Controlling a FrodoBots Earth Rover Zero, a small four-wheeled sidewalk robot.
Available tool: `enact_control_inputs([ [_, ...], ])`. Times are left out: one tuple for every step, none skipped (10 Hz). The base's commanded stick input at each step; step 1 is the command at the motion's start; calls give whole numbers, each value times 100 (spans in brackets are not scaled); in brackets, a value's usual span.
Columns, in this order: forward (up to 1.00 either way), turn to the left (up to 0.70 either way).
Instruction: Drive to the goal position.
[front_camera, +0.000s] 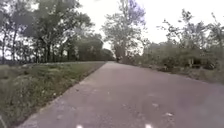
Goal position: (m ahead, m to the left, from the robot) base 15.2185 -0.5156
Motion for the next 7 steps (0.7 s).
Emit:
enact_control_inputs([
  [100,0],
  [100,0],
  [100,0],
  [100,0],
  [100,0],
  [100,0],
  [100,0],
])
